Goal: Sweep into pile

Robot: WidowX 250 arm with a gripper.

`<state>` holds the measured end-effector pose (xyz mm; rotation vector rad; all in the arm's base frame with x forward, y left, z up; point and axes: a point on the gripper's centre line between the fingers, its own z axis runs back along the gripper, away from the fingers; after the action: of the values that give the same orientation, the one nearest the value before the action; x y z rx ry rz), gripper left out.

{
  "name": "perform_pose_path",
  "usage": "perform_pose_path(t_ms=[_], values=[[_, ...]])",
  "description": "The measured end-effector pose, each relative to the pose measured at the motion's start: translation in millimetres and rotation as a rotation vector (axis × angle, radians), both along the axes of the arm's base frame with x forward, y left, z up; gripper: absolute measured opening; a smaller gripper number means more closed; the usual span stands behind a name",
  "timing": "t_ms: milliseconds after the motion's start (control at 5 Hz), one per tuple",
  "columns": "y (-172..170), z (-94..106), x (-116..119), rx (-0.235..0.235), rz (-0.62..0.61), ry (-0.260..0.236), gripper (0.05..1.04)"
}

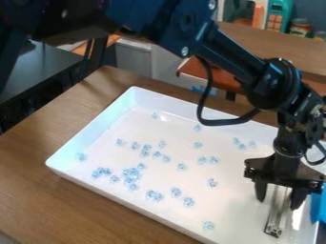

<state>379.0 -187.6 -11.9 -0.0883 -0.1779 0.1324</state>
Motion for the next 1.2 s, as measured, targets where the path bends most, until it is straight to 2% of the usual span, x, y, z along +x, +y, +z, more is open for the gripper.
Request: perform_pose_path(t_ms=[200,400,800,1200], values=[[-3.3,0.5,1.3,-0.012,-0.012,-0.013,0.388],[1.8,-0.5,1.4,-0.029,-0.009,-0.016,0.374],[36.9,-4.1,2.5,-0.062,-0.033,0.021,0.374],[100.8,-3.4,4.2,-0.078,-0.029,0.034,0.374]])
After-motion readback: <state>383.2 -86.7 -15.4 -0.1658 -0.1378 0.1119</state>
